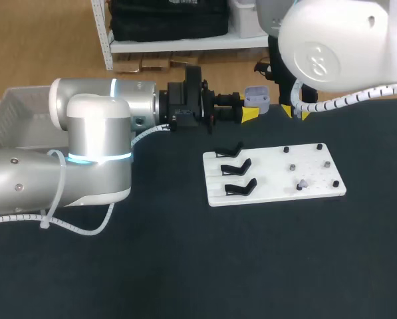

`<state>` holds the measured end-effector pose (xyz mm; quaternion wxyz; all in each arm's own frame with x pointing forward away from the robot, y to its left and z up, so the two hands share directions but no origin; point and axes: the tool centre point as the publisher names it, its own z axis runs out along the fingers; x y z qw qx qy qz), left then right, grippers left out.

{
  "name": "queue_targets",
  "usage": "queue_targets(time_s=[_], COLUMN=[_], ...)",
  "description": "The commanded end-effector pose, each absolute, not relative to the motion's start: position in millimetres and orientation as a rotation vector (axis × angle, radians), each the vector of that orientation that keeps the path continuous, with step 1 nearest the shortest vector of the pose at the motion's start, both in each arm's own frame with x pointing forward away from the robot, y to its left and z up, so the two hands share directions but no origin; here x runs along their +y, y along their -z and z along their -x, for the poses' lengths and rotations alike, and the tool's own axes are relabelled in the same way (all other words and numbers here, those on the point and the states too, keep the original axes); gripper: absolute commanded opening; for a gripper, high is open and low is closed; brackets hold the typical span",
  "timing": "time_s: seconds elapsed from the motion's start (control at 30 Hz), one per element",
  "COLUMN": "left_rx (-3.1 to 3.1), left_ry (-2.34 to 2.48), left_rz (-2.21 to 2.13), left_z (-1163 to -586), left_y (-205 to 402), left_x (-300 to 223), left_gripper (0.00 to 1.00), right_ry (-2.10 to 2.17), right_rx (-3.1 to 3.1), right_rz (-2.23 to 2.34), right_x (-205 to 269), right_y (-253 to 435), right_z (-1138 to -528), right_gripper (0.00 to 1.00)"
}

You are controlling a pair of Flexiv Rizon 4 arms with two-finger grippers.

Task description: Pick up each earbud case from the left stands, insert the matching earbuds, close the lid, and place the case in the box.

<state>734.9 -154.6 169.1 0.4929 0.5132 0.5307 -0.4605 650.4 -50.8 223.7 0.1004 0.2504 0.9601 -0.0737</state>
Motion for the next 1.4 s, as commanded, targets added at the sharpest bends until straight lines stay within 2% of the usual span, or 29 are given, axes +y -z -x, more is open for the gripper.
queue_targets(time_s=[0.03,0.47,0.83,1.4], left_rx=[1.286,1.286,1.286,1.286], left_ry=[1.119,1.119,1.119,1.119], left_rz=[-1.245,-1.245,-1.245,-1.245], left_z=[-736,-736,-736,-736], left_y=[-169,-169,-169,-169], left_x=[-155,-155,-155,-155], left_gripper=[0.0,0.0,0.0,0.0], right_ry=[0.212,0.114,0.087,0.11], right_rx=[2.83,2.76,2.774,2.811], right_rz=[-0.74,-1.065,-0.949,-0.911], right_x=[-52,-22,0,1], right_y=[-223,-238,-239,-224], right_z=[-647,-688,-718,-722], right_gripper=[0.0,0.0,0.0,0.0])
